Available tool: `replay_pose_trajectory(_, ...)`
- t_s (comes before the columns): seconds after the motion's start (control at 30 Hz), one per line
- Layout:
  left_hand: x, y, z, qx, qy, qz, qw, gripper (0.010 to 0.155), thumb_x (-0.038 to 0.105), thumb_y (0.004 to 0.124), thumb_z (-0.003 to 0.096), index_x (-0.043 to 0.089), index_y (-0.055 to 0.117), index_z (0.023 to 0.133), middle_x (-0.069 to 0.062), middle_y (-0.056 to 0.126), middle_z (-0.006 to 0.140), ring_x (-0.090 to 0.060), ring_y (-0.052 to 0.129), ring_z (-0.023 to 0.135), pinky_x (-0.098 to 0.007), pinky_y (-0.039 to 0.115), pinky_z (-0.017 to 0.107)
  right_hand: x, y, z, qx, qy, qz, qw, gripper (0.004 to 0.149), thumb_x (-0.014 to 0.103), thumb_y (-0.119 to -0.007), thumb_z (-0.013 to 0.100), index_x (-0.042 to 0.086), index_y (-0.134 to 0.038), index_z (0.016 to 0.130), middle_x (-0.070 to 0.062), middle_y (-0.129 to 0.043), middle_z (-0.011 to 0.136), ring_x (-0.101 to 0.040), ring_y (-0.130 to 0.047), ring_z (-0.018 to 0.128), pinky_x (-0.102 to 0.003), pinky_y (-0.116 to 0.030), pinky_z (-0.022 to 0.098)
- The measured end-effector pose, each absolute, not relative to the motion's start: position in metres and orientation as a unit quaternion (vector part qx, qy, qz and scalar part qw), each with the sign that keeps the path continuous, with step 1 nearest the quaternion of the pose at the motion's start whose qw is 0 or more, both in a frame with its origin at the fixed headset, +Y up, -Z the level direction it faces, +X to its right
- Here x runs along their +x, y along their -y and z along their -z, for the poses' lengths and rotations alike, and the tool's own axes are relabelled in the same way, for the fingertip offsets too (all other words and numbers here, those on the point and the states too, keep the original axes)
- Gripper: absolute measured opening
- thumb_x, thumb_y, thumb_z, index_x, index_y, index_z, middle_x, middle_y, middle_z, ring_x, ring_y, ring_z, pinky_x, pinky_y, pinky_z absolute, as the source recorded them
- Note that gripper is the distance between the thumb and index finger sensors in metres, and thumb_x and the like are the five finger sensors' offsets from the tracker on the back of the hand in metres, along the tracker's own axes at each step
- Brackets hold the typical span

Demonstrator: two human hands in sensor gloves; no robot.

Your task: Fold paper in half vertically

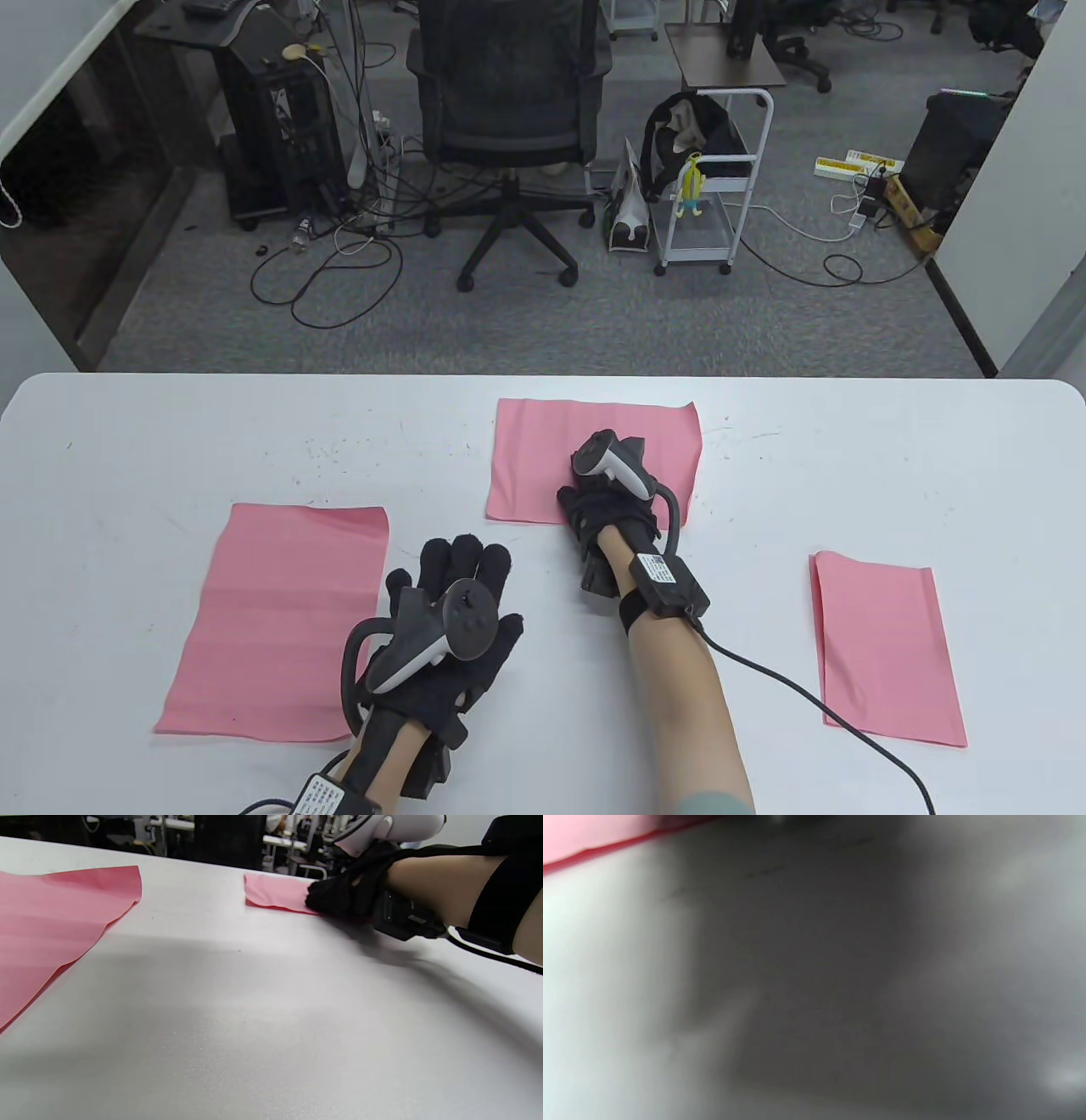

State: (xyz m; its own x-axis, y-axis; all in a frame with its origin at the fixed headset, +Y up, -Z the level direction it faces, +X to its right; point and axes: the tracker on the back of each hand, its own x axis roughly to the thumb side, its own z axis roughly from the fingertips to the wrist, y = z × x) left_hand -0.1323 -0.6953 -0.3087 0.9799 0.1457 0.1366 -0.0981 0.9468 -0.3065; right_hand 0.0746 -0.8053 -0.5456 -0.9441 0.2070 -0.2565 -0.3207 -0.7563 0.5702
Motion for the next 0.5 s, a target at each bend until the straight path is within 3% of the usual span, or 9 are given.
replay_pose_trajectory(0.23, -0.128, 0.695, 0.306, -0.146, 0.082, -0.046, 0.985, 0.079, 0.068, 0.039, 0.0529, 0.042, -0.004, 0.113, 0.005, -0.007, 0.126, -0.031, -0.004, 0.117, -0.066, 0.013, 0.083, 0.077, 0.809, 0.534, -0.071, -0.324, -0.932, 0.147, 0.066, 0.058, -0.055, 0.05, 0.05, -0.017, 0.103, 0.014, 0.001, 0.114, -0.025, 0.006, 0.106, -0.054, -0.007, 0.077)
replay_pose_trajectory(0.5, -0.125, 0.694, 0.304, -0.144, 0.093, -0.047, 0.984, 0.079, 0.068, 0.039, 0.0528, 0.041, -0.004, 0.113, 0.005, -0.007, 0.126, -0.031, -0.003, 0.117, -0.066, 0.014, 0.083, 0.073, 0.813, 0.487, -0.044, -0.325, -0.937, 0.122, 0.066, 0.058, -0.051, 0.049, 0.048, -0.014, 0.103, 0.011, 0.003, 0.113, -0.027, 0.006, 0.104, -0.055, -0.008, 0.074)
